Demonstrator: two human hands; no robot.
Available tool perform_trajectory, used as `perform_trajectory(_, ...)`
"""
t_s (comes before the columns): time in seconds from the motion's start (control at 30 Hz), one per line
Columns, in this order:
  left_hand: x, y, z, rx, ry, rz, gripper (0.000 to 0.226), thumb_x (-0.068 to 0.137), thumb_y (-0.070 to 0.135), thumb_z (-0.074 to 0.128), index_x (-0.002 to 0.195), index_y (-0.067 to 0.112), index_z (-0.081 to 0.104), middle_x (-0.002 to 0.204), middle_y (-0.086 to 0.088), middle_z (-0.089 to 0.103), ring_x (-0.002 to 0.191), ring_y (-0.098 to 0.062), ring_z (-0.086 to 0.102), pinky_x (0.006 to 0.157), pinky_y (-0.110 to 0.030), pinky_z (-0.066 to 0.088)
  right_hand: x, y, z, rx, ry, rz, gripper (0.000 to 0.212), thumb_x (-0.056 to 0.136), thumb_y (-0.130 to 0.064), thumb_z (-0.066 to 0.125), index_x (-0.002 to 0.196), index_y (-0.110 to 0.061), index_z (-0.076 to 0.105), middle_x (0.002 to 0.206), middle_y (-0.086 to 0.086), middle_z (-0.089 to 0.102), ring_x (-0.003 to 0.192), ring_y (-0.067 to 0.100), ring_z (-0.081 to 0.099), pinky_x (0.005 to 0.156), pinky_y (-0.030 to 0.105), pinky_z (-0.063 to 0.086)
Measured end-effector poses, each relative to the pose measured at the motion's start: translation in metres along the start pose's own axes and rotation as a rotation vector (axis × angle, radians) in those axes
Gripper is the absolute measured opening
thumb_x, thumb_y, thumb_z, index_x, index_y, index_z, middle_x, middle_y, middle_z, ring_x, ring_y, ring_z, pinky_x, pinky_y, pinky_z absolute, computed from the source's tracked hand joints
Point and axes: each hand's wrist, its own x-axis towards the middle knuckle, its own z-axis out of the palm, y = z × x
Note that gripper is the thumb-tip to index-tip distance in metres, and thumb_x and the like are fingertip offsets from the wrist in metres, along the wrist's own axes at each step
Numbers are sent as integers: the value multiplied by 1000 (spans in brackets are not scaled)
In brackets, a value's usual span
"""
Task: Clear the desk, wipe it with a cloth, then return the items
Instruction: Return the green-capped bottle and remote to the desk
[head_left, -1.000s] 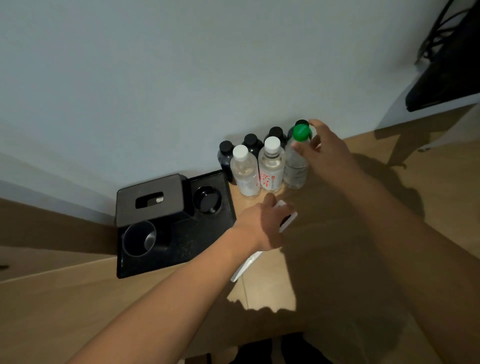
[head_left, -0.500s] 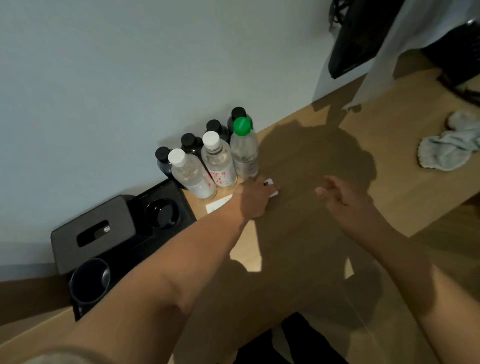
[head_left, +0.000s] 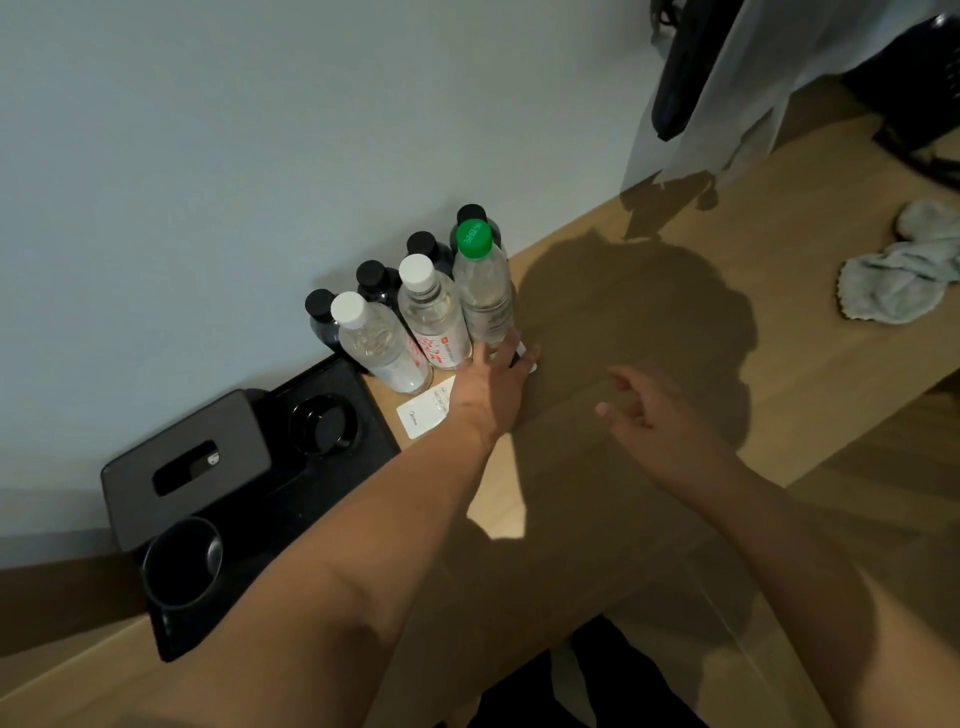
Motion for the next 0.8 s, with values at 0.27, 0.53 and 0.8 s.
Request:
perform_trajectory(0.27, 1, 9, 1, 50, 163, -21, 50, 107, 16, 33, 156, 24, 30, 154, 2, 35, 127, -36, 44, 99, -41, 43, -5, -2, 3, -32, 1, -20, 51, 97, -36, 57, 145, -26, 43, 140, -3, 46, 112, 13, 53, 101, 34, 44)
perform_trajectory(0.53, -21, 18, -23, -81, 131, -7, 56, 103, 17, 46, 156, 20, 29, 156, -4, 33, 136, -35, 39, 106, -42, 40, -7, -19, 9, -110, -12, -81, 53, 98, -33, 56, 147, -20, 41, 148, 4, 42, 134, 20, 42, 111, 32, 34)
perform_trajectory(0.8, -93, 10, -62, -344, 300, -91, 55, 99, 14, 49, 152, 6, 34, 149, -16, 40, 133, -37, 39, 111, -41, 31, -21, -53, 7, -200, 59, -215, 55, 96, -27, 57, 146, -12, 41, 148, 11, 43, 138, 26, 37, 115, 36, 29)
